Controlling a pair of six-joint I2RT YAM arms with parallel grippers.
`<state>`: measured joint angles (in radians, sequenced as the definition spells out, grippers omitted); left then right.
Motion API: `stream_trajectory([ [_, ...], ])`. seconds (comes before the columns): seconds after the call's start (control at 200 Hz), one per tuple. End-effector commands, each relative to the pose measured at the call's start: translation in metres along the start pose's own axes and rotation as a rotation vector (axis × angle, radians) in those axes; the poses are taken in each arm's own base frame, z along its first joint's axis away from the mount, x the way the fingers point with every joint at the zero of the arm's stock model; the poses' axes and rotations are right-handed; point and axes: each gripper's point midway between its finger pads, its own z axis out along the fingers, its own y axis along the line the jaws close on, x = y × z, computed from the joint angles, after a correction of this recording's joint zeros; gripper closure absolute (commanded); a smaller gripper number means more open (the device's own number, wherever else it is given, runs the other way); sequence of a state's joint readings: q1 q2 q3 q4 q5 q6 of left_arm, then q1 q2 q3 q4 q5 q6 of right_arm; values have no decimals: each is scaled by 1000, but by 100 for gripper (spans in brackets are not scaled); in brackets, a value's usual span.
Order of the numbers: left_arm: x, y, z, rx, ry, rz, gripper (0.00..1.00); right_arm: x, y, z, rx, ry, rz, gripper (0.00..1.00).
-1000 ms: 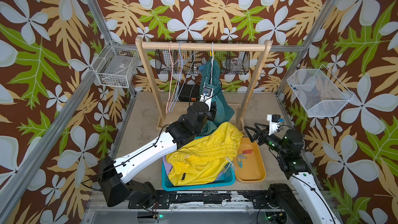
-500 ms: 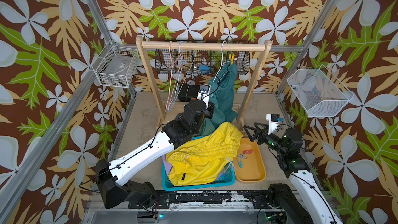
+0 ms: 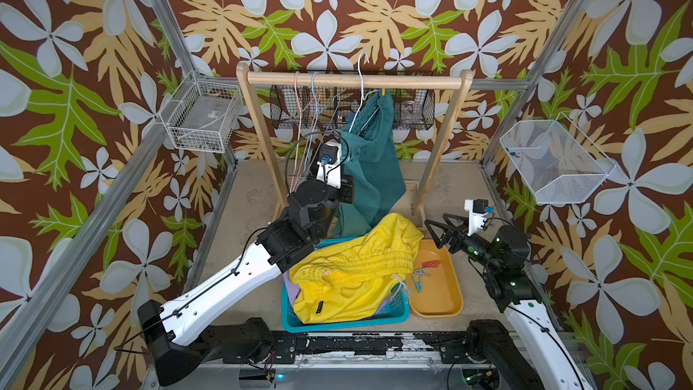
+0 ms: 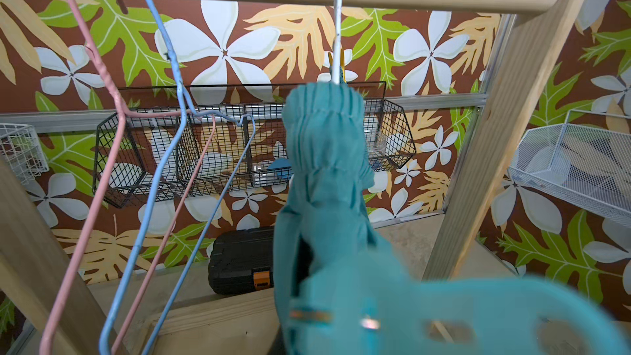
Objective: Remove the clothespins securing shorts to the hanger
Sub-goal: Pick up the hanger from the clothesline, then adjust the shorts in the basket.
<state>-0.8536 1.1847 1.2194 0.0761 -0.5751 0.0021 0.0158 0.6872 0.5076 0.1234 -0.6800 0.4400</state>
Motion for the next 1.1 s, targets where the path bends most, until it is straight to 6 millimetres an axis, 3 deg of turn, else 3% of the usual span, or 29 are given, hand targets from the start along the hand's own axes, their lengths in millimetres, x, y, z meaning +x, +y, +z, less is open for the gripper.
stream_trajectory([
  [0.0,-4,2,-11,32,-60,-14,100,-2,1,-2,4,-6,-21,0],
  [0.16,13,14,-34,50,-116,-8,100,2,-1,0,3,-4,-1,0],
  [0.37,11,21,-54,81,-183,-14,100,7,-7,3,8,-3,24,0],
  [0.766,-32,8,-109,317,-327,-24,100,4,-4,2,-1,-17,31,0],
  [1.096,-65,26,-149,354,-423,-82,100,-3,10,2,-64,-27,42,0],
])
